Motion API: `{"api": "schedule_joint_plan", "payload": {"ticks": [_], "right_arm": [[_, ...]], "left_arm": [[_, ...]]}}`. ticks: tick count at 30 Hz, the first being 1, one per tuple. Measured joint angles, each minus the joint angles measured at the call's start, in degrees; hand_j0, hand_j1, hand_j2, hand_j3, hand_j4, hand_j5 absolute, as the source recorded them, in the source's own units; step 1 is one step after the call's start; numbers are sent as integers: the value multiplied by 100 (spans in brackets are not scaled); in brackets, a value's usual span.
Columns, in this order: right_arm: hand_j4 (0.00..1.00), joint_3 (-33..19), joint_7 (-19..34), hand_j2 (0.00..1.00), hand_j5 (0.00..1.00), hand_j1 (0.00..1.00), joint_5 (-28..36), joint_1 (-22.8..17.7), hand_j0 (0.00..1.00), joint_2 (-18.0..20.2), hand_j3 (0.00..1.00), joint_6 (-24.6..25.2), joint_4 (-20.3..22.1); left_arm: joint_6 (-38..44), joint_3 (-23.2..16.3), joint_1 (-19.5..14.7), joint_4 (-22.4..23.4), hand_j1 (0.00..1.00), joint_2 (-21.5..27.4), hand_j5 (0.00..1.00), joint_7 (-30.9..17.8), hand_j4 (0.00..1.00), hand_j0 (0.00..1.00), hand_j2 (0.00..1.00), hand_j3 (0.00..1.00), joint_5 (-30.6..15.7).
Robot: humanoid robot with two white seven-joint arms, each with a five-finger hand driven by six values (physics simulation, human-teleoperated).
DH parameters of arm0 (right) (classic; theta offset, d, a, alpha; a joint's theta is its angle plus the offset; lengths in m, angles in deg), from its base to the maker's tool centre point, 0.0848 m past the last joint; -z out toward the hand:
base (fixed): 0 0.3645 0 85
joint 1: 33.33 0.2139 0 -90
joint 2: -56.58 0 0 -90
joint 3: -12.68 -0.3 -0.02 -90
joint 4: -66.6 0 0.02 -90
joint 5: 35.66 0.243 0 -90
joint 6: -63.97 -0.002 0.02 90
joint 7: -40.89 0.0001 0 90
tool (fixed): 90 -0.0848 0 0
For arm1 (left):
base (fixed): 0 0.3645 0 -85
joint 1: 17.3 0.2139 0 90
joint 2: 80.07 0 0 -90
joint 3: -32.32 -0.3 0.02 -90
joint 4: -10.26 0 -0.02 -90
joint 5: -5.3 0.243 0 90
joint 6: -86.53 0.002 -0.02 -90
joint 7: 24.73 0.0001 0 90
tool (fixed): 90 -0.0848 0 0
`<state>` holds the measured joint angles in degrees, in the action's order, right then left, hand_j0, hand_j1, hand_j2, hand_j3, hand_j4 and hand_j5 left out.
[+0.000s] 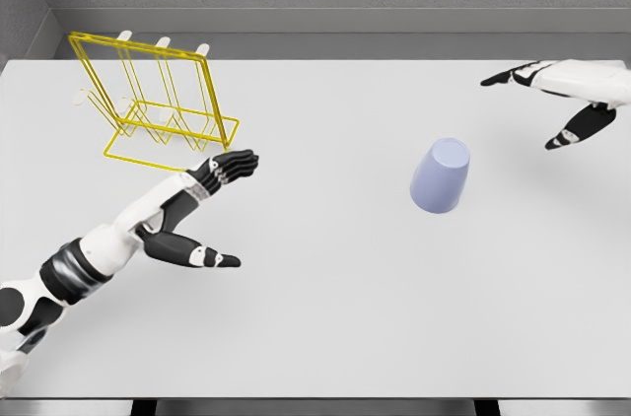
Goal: Place the cup on the cup holder with both arms
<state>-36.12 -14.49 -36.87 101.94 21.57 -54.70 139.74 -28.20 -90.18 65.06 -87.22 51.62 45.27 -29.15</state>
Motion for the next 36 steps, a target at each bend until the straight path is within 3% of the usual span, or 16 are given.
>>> {"api": "schedule_joint_plan", "payload": {"ticks": [6,16,21,27,36], "right_arm": [[100,123,24,100,100,100,31,88,100,10,100,1,4],[100,417,5,100,100,100,13,158,100,-80,100,5,479],[100,597,32,100,100,100,-25,264,100,-314,100,13,494],[100,990,38,100,100,100,-224,765,100,-420,100,26,483],[100,1619,40,100,100,100,-365,879,100,-604,100,30,298]], "left_arm": [[722,-247,-606,662,100,-388,100,-9,100,100,100,100,179],[783,-483,-615,1056,100,-1144,100,-22,100,100,100,100,214],[788,-483,-712,1360,100,-1432,100,-16,100,100,100,100,229],[802,-487,-774,1566,100,-1605,100,-5,100,100,100,100,285],[811,-478,-774,1595,100,-1672,100,5,100,100,100,100,340]]}}
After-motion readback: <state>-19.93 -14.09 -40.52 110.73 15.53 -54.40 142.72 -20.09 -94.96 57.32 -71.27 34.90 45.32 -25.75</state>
